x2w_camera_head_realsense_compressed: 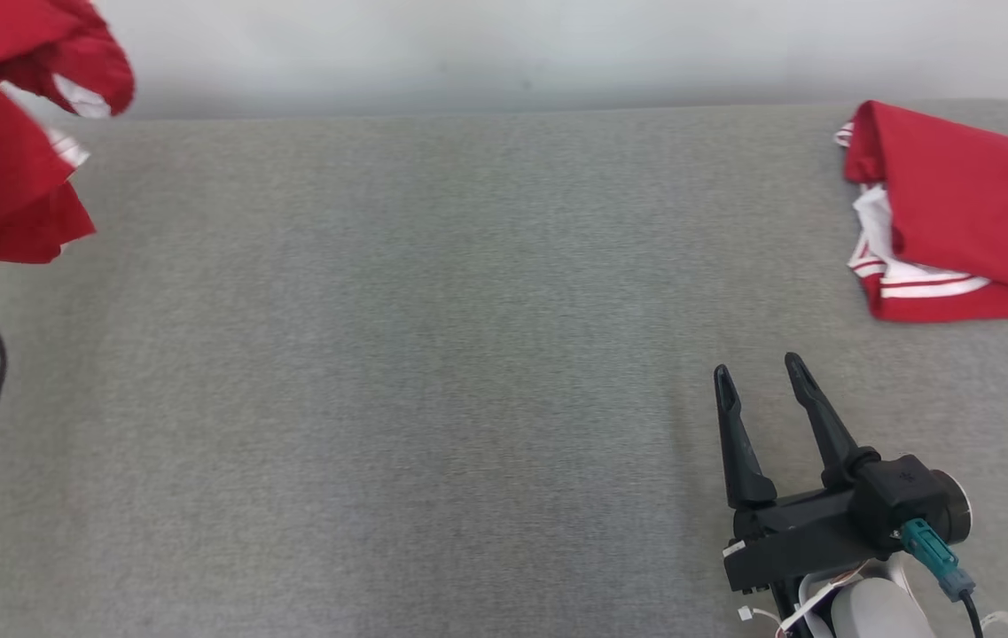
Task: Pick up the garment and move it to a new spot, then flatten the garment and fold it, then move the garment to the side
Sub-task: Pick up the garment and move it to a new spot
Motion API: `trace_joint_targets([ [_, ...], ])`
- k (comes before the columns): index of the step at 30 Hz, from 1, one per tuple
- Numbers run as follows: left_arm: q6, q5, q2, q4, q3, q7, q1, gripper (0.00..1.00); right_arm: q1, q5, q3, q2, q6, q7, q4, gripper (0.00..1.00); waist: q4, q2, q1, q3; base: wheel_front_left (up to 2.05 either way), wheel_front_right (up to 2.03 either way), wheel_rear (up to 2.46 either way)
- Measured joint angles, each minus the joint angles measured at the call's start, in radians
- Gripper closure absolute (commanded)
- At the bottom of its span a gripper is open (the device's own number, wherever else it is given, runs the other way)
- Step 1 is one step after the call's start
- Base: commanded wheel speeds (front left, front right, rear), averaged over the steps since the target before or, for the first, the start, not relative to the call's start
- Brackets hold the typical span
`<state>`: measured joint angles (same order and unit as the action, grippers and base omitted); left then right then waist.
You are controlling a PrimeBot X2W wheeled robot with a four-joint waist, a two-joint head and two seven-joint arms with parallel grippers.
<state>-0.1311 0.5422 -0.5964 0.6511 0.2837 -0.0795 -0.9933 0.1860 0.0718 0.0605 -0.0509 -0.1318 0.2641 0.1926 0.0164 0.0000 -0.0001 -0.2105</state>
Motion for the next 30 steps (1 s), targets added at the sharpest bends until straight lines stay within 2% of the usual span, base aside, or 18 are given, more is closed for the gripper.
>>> trace_joint_targets([
  [3,0.002,-0.001,0.002,-0.103,0.014,0.025,0.002,1.00,-0.001,0.015,0.007,0.000,0.000,0.000,0.001,0.00,0.027,-0.0001,0.0000,0.003,0.00,0.00,0.00],
  [7,0.026,-0.001,0.023,-0.247,0.036,0.066,0.018,1.00,-0.004,0.035,0.008,0.000,0.000,0.000,0.002,0.00,0.071,0.0000,0.0000,0.006,0.00,0.00,0.00],
  [16,0.078,0.016,0.123,-0.497,0.106,0.143,0.074,1.00,-0.023,0.065,0.004,0.000,0.000,0.000,0.008,0.00,0.186,0.0000,0.0000,0.013,0.00,0.00,0.00],
  [24,0.094,0.054,0.209,-0.546,0.162,0.148,0.154,1.00,-0.036,0.074,0.002,0.000,0.000,0.000,0.015,0.00,0.263,0.0000,0.0000,0.023,0.00,0.00,0.00],
  [30,0.105,0.084,0.253,-0.506,0.187,0.109,0.273,1.00,-0.047,0.074,-0.004,0.000,0.000,0.000,0.018,0.00,0.268,0.0000,0.0000,0.034,0.00,0.00,0.00],
])
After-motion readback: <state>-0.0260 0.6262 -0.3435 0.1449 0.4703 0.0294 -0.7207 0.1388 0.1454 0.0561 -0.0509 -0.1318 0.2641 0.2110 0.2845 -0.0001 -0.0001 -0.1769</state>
